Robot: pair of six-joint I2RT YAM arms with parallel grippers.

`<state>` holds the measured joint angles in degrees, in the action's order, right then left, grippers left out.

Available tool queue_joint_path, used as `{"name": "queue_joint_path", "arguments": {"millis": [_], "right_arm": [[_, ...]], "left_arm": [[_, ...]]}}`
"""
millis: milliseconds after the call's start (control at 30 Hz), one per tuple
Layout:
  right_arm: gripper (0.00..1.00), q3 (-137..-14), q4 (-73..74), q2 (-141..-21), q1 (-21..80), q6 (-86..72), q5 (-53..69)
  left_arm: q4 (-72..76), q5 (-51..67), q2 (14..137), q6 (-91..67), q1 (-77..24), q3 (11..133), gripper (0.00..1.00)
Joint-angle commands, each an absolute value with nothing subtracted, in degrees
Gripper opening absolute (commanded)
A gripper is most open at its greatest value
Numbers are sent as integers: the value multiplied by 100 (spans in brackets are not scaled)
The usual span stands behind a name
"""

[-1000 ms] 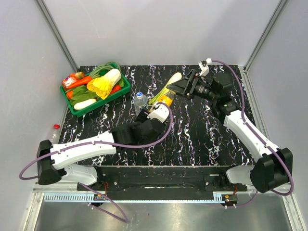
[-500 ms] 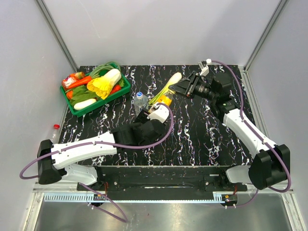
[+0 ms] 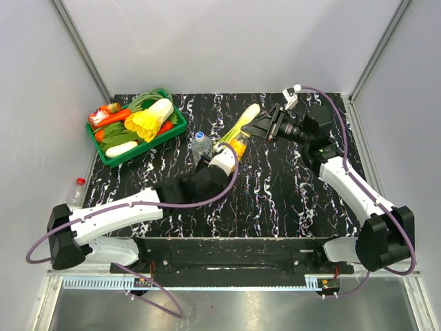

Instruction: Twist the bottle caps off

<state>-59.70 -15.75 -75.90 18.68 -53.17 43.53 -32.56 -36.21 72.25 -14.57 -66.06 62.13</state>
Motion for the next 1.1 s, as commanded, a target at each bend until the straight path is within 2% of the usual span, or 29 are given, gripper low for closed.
{"name": "queue_joint_path", "arguments": {"millis": [0,133,300,600,933,1067], "right_arm": [[0,-6091,-2451,-7479,1898,-5352,5308],[0,-6038,-3066,-7453,1890,-5580,5624],[0,-6012,-4032,-7514,1881,-6011,6046],[0,-6064,-6115,-7515,1881,-6960,6504],[0,-6433,-8190,-7646,1881,-7918,6785],[0,-6609,-8411,-7629,1881,-7954,6785]], "left_arm": [[-2278,-1999,6558,-1573,-6004,5749,6],[-1636,-592,6022,-1608,-5459,5353,5],[-705,1754,5564,-1810,-4774,4984,5],[674,4550,5721,-2442,-4281,4834,5],[1765,6204,5994,-3155,-4254,4895,4],[1925,6442,6012,-3287,-4254,4887,3]]}}
